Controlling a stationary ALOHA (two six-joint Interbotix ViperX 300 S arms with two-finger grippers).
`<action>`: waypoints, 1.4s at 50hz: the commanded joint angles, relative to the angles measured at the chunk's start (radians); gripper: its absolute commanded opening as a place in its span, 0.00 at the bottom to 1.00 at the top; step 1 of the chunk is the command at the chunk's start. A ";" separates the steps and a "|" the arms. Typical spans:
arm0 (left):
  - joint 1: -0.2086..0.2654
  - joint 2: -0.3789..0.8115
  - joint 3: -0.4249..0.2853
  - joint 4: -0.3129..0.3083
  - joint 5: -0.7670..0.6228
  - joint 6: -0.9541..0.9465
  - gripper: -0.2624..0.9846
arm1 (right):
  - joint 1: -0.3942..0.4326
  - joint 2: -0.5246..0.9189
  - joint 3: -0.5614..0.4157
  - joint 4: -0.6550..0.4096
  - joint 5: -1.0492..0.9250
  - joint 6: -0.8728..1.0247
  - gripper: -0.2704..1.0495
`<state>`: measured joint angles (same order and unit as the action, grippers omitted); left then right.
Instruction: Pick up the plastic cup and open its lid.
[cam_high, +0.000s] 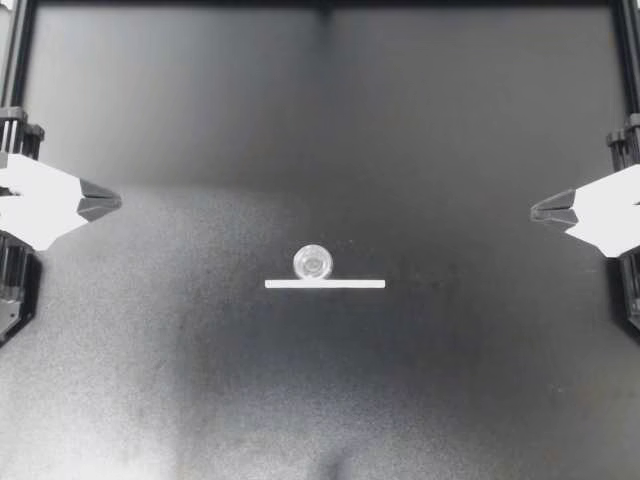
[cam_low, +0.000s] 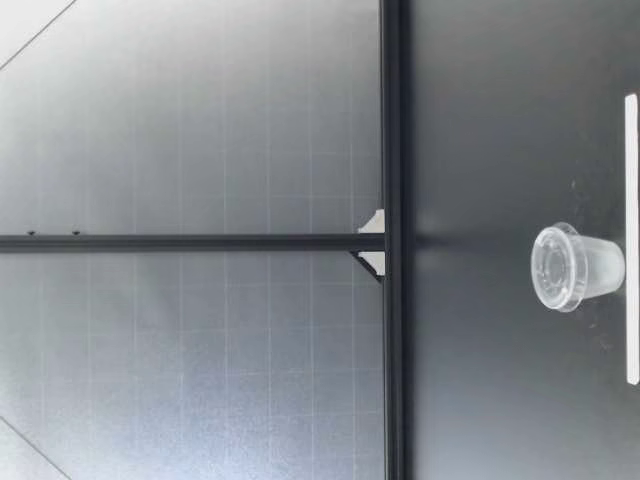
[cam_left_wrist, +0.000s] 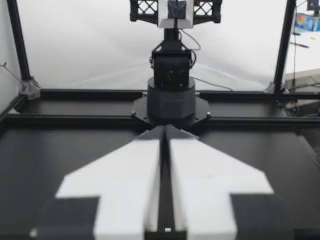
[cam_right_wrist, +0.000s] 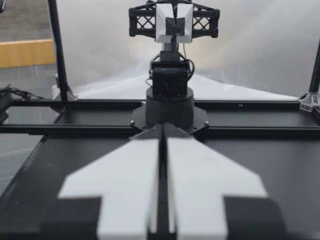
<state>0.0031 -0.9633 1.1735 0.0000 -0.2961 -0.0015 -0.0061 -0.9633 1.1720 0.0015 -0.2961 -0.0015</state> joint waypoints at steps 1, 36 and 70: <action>0.005 0.018 0.009 0.002 -0.012 0.003 0.00 | -0.002 0.006 -0.005 -0.003 -0.011 0.000 0.10; 0.040 0.416 0.066 0.002 -0.014 -0.002 0.00 | -0.034 0.374 -0.072 -0.002 -0.175 0.002 0.08; 0.040 0.673 -0.038 0.002 -0.014 -0.003 0.54 | -0.060 0.776 -0.268 -0.002 -0.158 -0.002 0.08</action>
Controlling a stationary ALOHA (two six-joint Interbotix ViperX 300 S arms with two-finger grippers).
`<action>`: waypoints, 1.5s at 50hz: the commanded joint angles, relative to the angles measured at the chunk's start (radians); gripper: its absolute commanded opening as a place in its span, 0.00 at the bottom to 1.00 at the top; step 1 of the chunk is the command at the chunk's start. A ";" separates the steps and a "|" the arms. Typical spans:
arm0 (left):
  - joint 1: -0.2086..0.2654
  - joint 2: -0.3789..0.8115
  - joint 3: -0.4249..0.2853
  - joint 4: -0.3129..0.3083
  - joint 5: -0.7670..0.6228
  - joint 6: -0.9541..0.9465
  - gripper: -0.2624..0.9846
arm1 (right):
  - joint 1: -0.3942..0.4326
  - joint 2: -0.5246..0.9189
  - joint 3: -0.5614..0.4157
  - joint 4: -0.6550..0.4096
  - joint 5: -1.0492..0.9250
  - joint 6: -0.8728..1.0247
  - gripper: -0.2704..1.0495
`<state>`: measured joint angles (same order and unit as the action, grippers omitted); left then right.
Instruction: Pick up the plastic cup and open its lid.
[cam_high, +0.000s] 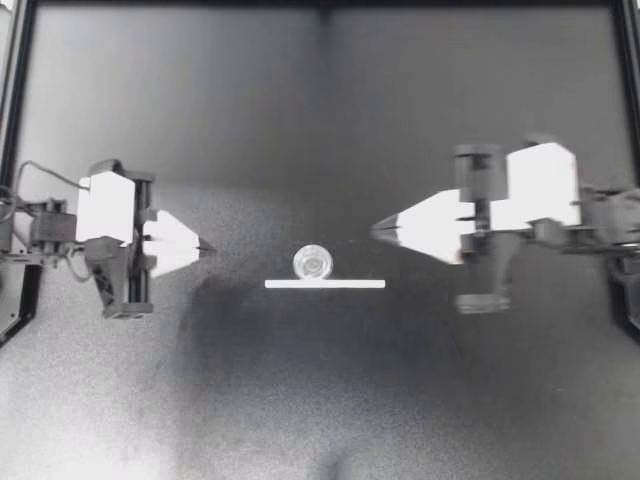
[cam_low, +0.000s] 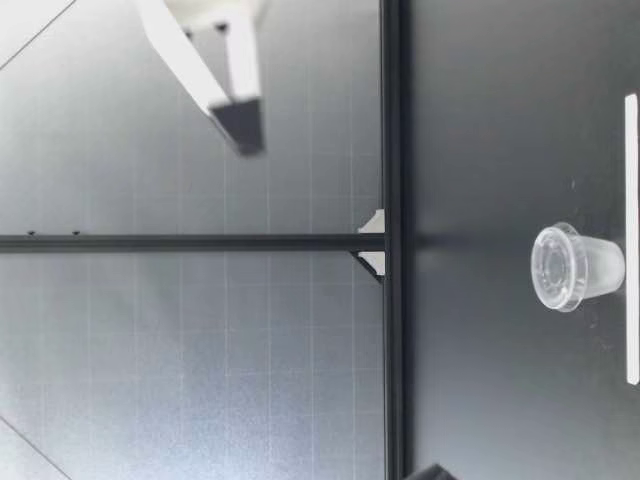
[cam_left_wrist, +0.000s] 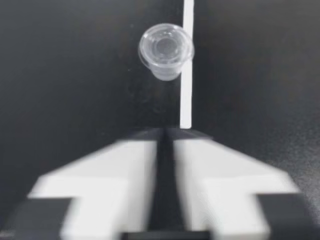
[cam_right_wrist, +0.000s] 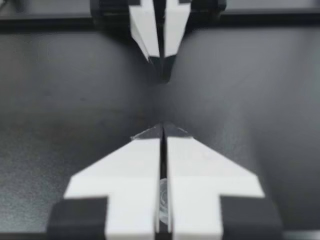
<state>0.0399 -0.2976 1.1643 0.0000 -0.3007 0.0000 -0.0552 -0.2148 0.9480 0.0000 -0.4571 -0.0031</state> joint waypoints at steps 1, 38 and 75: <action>0.003 0.012 -0.031 0.002 -0.009 -0.006 0.58 | -0.012 0.037 -0.051 0.000 0.006 -0.002 0.08; 0.002 0.463 -0.241 0.015 -0.202 0.006 0.71 | -0.014 0.313 -0.273 -0.002 0.298 -0.002 0.08; 0.003 0.574 -0.324 0.015 -0.262 0.025 0.70 | -0.014 0.400 -0.299 -0.003 0.341 0.000 0.08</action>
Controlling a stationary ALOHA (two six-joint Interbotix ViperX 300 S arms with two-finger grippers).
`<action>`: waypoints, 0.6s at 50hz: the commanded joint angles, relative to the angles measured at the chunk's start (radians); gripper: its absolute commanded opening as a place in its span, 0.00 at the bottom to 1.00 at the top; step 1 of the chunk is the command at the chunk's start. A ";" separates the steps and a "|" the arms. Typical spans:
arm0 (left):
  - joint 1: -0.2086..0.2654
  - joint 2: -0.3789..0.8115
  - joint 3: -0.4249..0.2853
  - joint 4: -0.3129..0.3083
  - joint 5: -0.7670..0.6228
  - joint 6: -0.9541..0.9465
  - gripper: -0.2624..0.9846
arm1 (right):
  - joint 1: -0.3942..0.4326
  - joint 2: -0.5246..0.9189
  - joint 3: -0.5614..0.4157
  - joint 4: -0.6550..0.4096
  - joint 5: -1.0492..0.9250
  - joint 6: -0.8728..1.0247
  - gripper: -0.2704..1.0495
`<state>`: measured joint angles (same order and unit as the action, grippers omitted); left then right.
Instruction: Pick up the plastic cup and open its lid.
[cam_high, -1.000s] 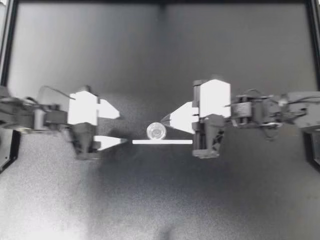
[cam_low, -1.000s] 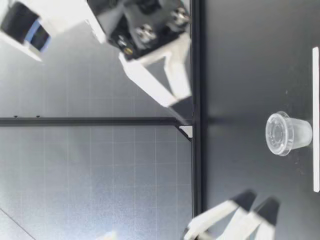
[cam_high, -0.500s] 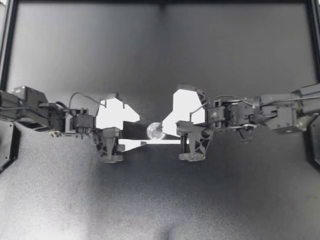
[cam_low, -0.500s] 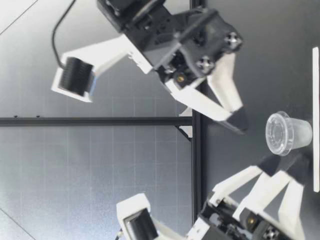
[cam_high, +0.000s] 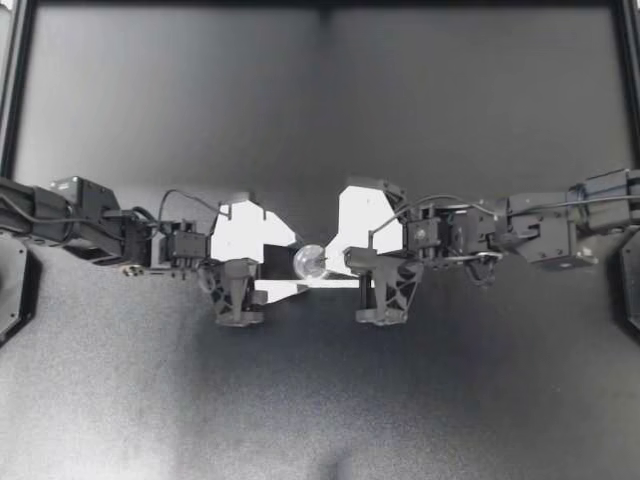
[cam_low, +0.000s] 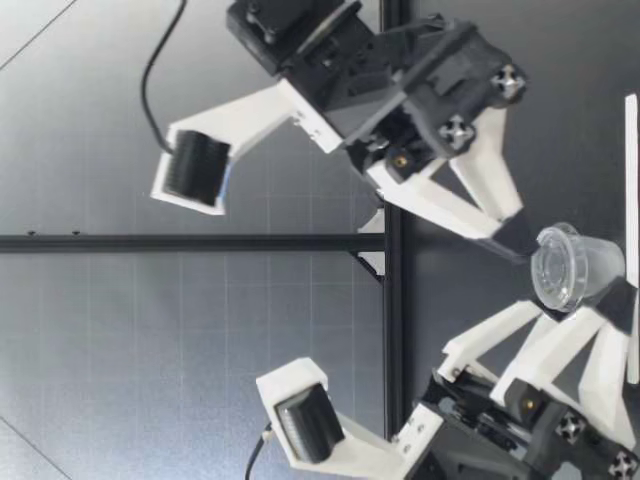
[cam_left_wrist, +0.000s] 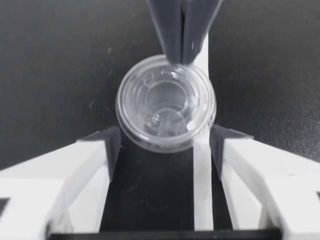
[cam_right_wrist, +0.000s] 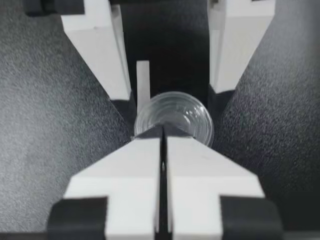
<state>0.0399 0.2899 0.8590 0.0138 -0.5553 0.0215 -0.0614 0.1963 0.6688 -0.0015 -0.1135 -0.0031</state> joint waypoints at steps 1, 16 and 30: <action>0.003 -0.014 -0.020 0.002 -0.008 0.003 0.70 | -0.008 -0.008 -0.020 0.000 -0.003 0.000 0.08; 0.003 0.009 -0.034 0.003 -0.008 0.003 0.68 | -0.008 0.012 -0.017 -0.002 0.055 0.005 0.08; 0.003 0.009 -0.054 0.011 0.003 0.003 0.68 | -0.009 0.020 -0.023 -0.002 0.061 0.003 0.08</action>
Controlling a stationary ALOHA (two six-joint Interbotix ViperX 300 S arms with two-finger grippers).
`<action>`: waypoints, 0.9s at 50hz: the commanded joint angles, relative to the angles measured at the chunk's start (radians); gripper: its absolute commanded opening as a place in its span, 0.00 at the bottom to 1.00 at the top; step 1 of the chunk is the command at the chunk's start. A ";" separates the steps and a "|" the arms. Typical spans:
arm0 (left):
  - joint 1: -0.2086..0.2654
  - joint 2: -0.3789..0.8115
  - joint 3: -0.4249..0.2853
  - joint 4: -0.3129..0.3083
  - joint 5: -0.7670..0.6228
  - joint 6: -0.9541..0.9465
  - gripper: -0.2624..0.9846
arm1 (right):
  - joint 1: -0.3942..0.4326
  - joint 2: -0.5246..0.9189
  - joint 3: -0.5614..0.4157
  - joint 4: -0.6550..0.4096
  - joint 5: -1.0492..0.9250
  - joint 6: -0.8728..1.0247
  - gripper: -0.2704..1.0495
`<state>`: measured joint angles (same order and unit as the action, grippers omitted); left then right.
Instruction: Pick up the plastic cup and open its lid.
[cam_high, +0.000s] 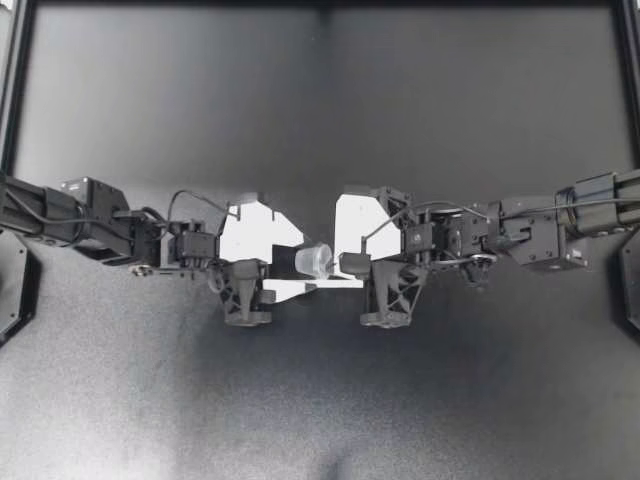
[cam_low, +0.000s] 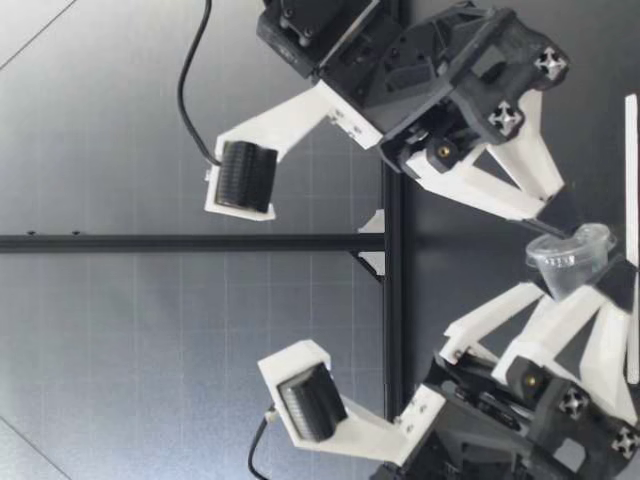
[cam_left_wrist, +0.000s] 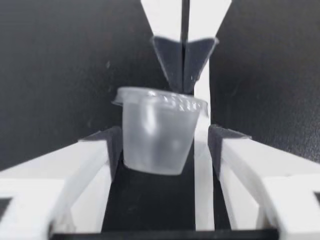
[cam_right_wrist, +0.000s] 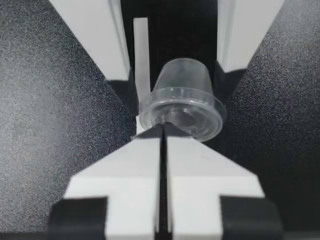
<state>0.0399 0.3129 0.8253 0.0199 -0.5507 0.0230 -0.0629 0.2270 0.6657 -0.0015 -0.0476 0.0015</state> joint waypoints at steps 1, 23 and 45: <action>0.003 -0.014 -0.021 0.005 0.000 0.000 0.68 | -0.008 -0.009 -0.020 -0.002 -0.006 -0.002 0.08; -0.011 -0.008 -0.035 0.011 0.026 -0.002 0.66 | -0.017 0.008 -0.031 -0.002 -0.006 -0.005 0.08; -0.014 -0.008 -0.038 0.011 0.041 -0.002 0.50 | -0.018 0.006 -0.025 -0.002 -0.006 -0.003 0.08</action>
<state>0.0261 0.3206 0.8007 0.0291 -0.5093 0.0215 -0.0752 0.2500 0.6504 -0.0015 -0.0491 -0.0015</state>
